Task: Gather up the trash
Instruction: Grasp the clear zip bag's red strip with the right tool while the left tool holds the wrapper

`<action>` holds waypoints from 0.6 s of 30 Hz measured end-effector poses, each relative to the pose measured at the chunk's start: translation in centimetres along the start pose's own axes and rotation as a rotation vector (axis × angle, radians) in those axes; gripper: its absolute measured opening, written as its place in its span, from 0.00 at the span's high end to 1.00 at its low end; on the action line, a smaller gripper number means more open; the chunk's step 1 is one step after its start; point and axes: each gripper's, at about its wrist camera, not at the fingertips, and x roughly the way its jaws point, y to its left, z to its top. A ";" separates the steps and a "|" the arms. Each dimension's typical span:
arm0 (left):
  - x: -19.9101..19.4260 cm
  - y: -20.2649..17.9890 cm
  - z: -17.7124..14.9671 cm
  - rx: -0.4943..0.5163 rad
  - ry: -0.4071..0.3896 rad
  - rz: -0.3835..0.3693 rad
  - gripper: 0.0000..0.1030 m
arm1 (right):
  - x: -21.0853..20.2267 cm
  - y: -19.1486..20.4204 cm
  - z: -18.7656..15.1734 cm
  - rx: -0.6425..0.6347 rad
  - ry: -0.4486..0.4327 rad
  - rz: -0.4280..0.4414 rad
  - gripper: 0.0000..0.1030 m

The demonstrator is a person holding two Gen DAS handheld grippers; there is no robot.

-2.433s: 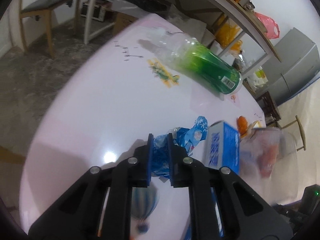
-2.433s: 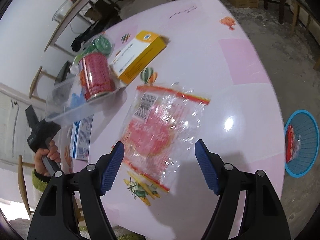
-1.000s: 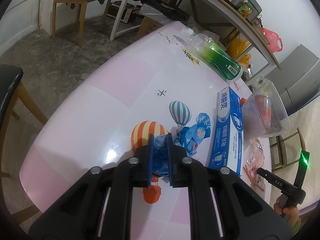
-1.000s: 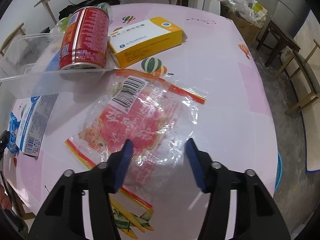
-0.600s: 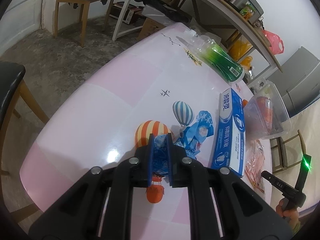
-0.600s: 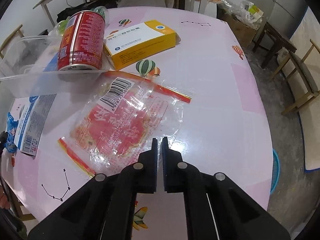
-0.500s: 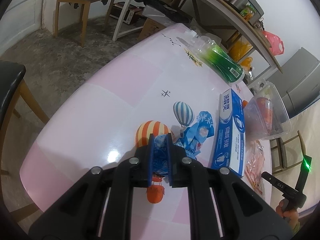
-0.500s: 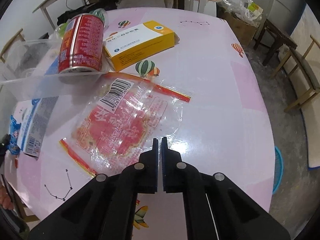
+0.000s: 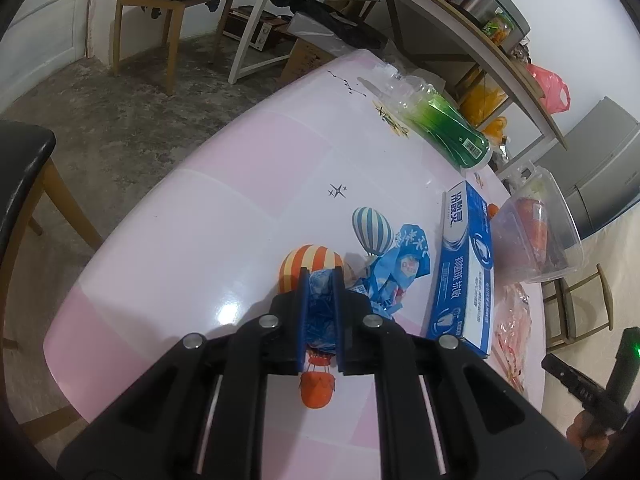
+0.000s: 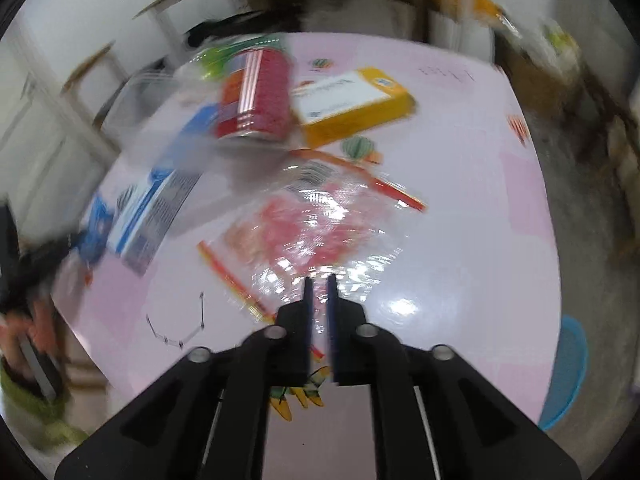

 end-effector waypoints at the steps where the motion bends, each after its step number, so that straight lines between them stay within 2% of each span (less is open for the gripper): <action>1: 0.0 0.0 0.0 0.000 0.000 0.000 0.91 | 0.0 0.9 -0.1 -0.052 -0.004 -0.005 0.64; 4: 0.0 0.0 0.0 -0.002 -0.001 0.001 0.91 | 0.3 3.6 -0.2 -0.220 -0.027 -0.016 0.52; 6: 0.0 0.0 0.0 -0.004 -0.001 0.000 0.91 | 1.1 4.9 -0.5 -0.304 -0.023 -0.032 0.48; 10: 0.0 0.1 0.0 -0.006 0.000 -0.001 0.91 | 3.6 6.2 -0.8 -0.398 0.018 -0.074 0.48; 13: 0.0 0.1 0.0 -0.005 0.001 -0.002 0.91 | 3.8 6.1 -0.7 -0.397 0.003 -0.052 0.48; 14: 0.0 0.1 0.0 -0.004 0.000 -0.001 0.91 | 3.8 5.9 -0.5 -0.381 0.008 -0.040 0.50; 16: 0.1 0.1 0.0 -0.003 0.002 -0.001 0.91 | 3.9 5.3 -0.3 -0.337 0.016 -0.003 0.66; 18: 0.1 0.1 -0.2 -0.002 0.001 -0.001 0.91 | 4.0 4.8 -0.1 -0.311 0.018 0.013 0.77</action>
